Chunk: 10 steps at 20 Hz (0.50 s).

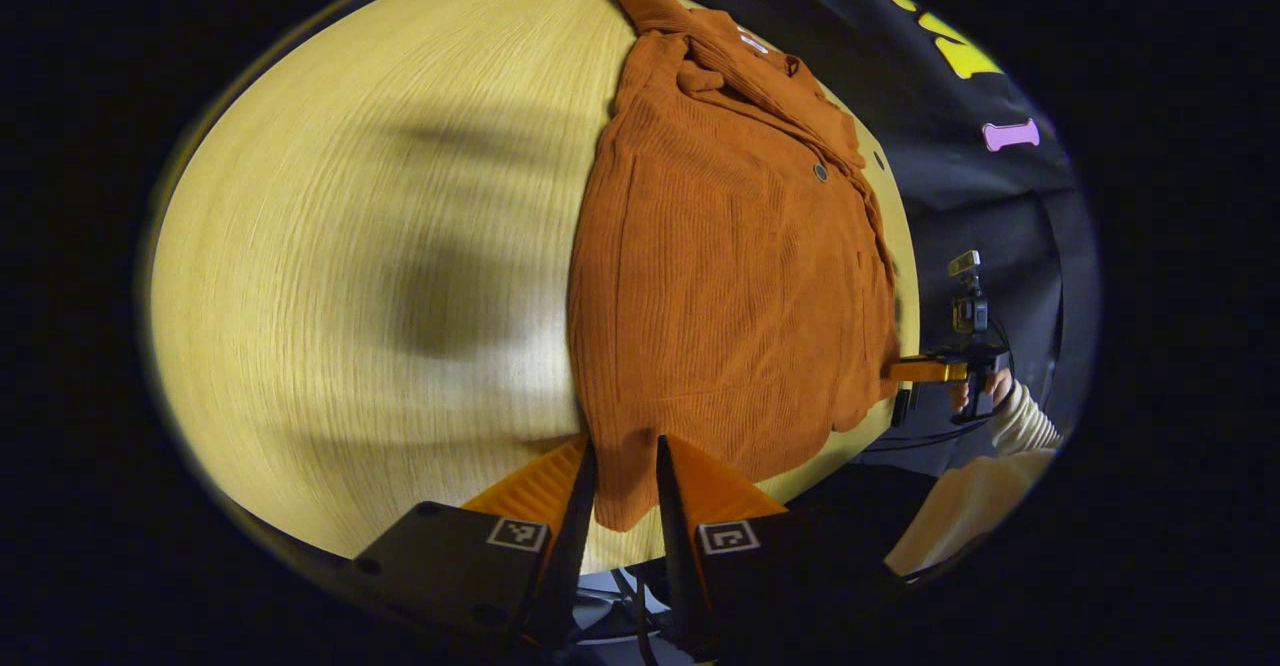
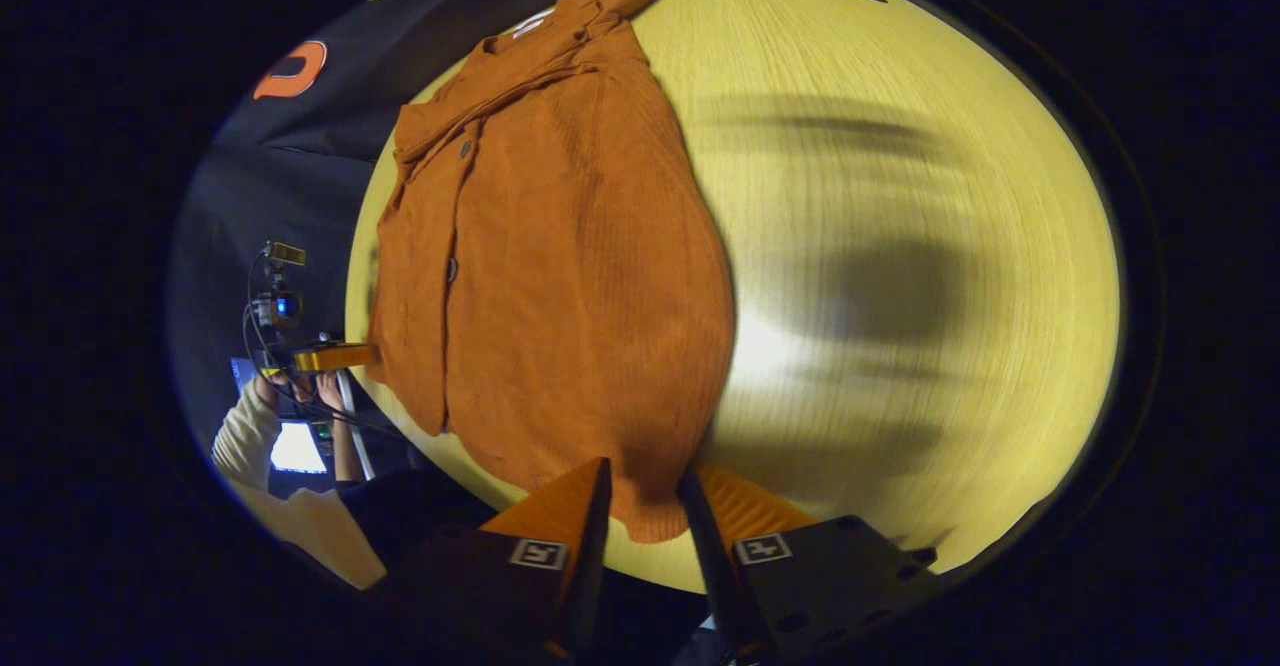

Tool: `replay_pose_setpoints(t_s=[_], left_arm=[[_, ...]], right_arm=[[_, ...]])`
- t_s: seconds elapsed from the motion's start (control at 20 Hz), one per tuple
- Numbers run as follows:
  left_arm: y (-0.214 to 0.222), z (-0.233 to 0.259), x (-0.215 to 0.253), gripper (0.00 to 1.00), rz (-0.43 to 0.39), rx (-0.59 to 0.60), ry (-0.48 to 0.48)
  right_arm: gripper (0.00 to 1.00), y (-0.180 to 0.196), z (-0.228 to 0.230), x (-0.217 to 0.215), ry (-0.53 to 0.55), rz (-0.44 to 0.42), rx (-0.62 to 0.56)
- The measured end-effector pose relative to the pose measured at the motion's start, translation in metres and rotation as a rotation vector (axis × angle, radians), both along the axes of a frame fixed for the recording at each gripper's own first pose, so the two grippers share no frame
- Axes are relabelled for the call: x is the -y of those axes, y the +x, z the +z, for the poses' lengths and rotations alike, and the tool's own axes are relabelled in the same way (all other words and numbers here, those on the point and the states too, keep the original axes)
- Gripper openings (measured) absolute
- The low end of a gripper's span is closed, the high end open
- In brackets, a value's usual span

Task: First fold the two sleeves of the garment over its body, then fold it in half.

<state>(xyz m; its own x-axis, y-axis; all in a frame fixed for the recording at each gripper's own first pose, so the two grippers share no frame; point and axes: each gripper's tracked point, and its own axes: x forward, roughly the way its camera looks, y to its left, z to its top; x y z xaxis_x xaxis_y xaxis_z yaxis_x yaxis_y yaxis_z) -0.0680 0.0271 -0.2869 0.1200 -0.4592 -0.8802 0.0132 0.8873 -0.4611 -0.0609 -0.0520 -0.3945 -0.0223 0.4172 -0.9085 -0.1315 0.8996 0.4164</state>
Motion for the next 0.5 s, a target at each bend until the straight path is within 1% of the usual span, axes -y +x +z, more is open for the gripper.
replay_pose_setpoints(t_s=[0.05,0.1,0.15,0.2,0.25,0.3,0.35,0.4,0.45,0.5], left_arm=[[-0.001,-0.001,0.003,0.39,0.003,-0.009,0.005],[-0.002,-0.001,0.003,0.28,0.0,-0.013,0.018],[-0.002,-0.004,0.002,0.36,-0.001,-0.014,0.04],[-0.002,-0.006,0.002,0.31,-0.009,-0.01,0.06],[-0.002,-0.009,0.004,0.27,-0.023,-0.012,0.079],[-0.002,-0.008,0.002,0.19,-0.025,-0.011,0.099],[-0.001,-0.01,0.002,0.17,-0.027,-0.016,0.12],[0.001,-0.01,0.003,0.12,-0.032,-0.016,0.132],[0.002,-0.01,0.004,0.1,-0.035,-0.014,0.147],[0.003,-0.009,0.005,0.06,-0.033,-0.016,0.159]], right_arm=[[0.28,0.0,0.002,-0.003,0.016,-0.02,-0.018],[0.29,-0.001,0.002,-0.006,0.02,-0.028,-0.028],[0.3,-0.002,0.002,-0.008,0.021,-0.024,-0.029],[0.3,-0.003,0.001,-0.011,0.019,-0.012,-0.029],[0.23,-0.004,0.002,-0.013,0.02,0.001,-0.028],[0.3,-0.006,-0.001,-0.016,0.018,0.015,-0.023],[0.3,-0.003,0.012,-0.005,0.002,0.029,-0.026],[0.19,-0.003,-0.003,-0.016,0.008,0.007,-0.035],[0.08,-0.005,-0.005,-0.021,0.017,0.006,-0.036],[0.06,-0.005,-0.003,-0.02,0.02,0.014,-0.031]])
